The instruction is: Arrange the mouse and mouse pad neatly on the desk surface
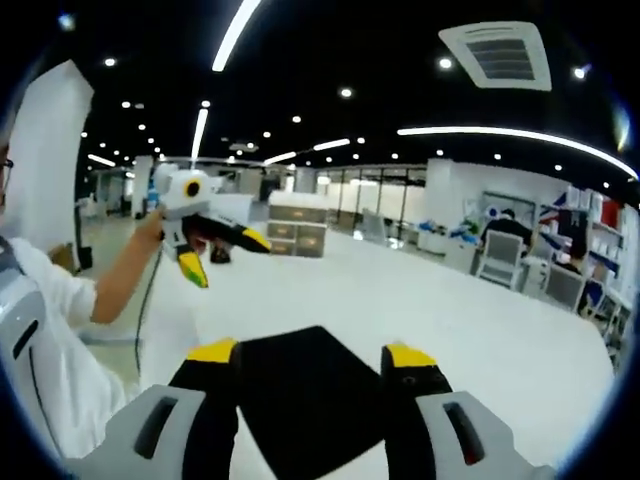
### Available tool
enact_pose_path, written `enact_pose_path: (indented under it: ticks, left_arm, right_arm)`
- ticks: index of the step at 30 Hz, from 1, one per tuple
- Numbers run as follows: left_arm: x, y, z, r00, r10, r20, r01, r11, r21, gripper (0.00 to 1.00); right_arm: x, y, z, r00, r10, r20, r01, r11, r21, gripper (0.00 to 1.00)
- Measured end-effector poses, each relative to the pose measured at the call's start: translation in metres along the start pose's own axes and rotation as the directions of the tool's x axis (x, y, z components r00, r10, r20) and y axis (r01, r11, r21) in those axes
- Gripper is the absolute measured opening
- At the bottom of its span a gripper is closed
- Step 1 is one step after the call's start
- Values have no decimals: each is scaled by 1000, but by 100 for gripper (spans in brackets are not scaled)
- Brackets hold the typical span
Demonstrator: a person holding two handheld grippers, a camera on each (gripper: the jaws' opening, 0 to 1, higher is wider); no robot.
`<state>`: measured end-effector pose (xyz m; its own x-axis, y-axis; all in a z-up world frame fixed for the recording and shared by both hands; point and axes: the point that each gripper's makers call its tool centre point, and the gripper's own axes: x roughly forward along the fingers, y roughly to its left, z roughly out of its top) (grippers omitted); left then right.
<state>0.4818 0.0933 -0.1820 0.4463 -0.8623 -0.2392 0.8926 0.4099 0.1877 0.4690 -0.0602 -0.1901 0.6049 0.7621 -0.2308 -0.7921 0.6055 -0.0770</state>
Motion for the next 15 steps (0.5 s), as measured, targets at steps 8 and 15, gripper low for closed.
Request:
enact_pose_path:
  ticks: [8, 15]
  left_arm:
    - [-18, 4, 0, 998, 32, 50, -30, 999, -39, 62]
    - [-35, 14, -11, 993, 63, 100, -52, 992, -112, 60]
  right_arm:
    - [-13, -1, 4, 999, -22, 38, 20, 998, 56, 52]
    - [-22, 1, 1, 998, -41, 56, 39, 998, 47, 52]
